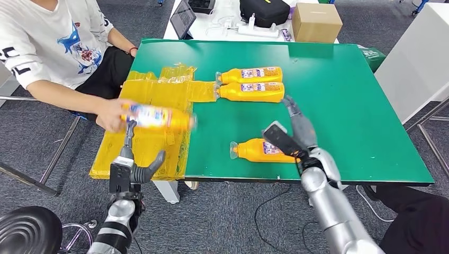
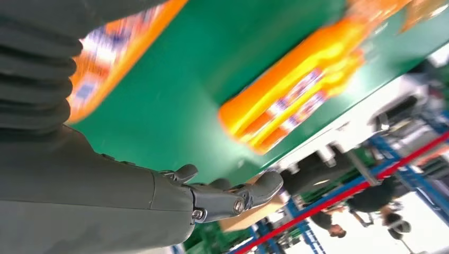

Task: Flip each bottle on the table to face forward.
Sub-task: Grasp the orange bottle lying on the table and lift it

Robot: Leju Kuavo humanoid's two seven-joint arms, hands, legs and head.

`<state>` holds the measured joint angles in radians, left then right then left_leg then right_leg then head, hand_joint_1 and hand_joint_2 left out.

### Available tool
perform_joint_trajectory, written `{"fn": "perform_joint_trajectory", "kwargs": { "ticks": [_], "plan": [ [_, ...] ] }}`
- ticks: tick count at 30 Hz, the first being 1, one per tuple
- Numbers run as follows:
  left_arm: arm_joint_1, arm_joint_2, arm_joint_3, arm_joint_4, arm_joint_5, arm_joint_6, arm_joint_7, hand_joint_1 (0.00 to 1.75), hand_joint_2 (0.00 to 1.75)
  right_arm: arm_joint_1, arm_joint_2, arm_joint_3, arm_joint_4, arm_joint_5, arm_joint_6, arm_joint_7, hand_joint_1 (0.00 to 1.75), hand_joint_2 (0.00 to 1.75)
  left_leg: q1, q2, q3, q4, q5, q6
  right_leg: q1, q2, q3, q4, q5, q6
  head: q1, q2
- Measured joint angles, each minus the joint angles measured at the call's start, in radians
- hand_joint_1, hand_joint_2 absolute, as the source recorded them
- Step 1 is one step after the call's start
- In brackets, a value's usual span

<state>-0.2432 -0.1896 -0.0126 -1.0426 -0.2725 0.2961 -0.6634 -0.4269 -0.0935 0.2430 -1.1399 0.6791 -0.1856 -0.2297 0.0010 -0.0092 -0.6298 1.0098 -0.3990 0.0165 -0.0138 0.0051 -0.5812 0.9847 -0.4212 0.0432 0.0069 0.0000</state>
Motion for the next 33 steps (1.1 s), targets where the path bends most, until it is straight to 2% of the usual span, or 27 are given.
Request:
{"fn": "perform_joint_trajectory", "kwargs": {
  "ticks": [6,12,21,27,30,33],
  "plan": [
    [0.014,-0.01,-0.002,0.0,0.005,-0.017,0.004,0.0,1.75,-0.064,-0.045,-0.01,0.076,0.037,0.026,0.033,0.0,1.75,0.001,0.0,0.0,0.0,0.0,0.0,0.003,0.0,0.0,0.001,0.0,0.0,0.0,0.0],
    [0.012,-0.015,-0.003,0.009,0.005,-0.033,0.005,0.0,1.75,-0.154,-0.066,-0.001,0.209,0.042,0.131,0.048,0.0,1.75,0.002,0.0,0.0,0.0,0.001,0.0,0.003,0.0,0.0,0.001,0.0,0.0,0.0,0.0],
    [-0.038,-0.018,-0.026,0.081,0.017,-0.058,-0.025,0.0,1.75,-0.222,-0.062,0.069,0.397,-0.095,0.357,-0.116,0.0,1.75,0.002,0.0,0.0,0.0,0.001,0.0,0.002,0.0,0.0,0.001,0.0,0.0,0.0,0.0],
    [-0.078,-0.024,-0.045,0.141,0.029,-0.073,-0.035,0.0,1.75,-0.251,-0.089,0.155,0.437,-0.145,0.487,-0.227,0.0,1.75,0.002,0.0,0.0,0.0,0.001,0.0,0.002,0.0,0.0,0.001,0.0,0.0,0.0,0.0],
    [-0.091,-0.027,-0.052,0.16,0.032,-0.078,-0.035,0.0,1.75,-0.26,-0.113,0.191,0.437,-0.175,0.529,-0.252,0.0,1.75,0.002,0.0,0.0,0.0,0.001,0.0,0.002,0.0,0.0,0.001,0.0,0.0,0.0,0.0],
    [-0.097,-0.028,-0.056,0.17,0.039,-0.08,-0.035,0.0,1.75,-0.267,-0.14,0.225,0.437,-0.197,0.543,-0.242,0.0,1.75,0.002,0.0,0.0,0.0,0.001,0.0,0.002,0.0,0.0,0.001,0.0,0.0,0.0,0.0]
  ]
}}
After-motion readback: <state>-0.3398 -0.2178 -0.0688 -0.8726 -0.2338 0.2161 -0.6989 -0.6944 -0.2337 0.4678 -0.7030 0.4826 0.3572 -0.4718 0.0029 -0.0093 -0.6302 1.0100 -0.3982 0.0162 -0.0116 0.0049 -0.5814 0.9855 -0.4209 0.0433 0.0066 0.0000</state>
